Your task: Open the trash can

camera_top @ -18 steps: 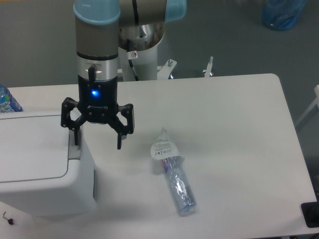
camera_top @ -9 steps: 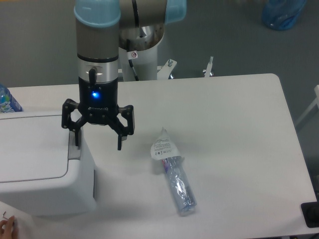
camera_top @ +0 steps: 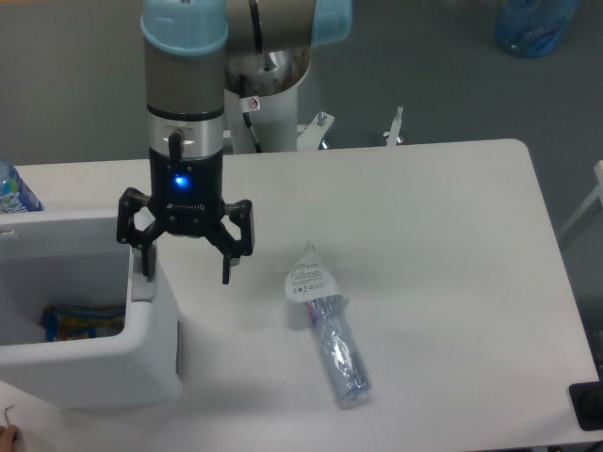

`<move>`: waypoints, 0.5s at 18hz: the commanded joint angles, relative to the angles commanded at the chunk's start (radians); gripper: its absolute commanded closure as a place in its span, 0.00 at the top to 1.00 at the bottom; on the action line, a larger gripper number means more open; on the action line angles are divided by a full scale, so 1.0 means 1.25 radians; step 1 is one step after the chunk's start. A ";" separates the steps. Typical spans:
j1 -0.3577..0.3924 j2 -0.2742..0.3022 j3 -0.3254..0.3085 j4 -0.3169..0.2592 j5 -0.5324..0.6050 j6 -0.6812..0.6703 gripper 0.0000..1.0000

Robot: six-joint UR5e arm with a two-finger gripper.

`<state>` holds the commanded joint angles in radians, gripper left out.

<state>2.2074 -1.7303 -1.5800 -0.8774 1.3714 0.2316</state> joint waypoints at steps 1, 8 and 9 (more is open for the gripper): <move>0.001 0.000 0.002 0.000 0.000 0.000 1.00; 0.009 0.002 0.061 0.006 0.010 0.076 1.00; 0.016 0.004 0.064 0.004 0.032 0.108 1.00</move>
<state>2.2272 -1.7257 -1.5003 -0.8728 1.4110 0.3662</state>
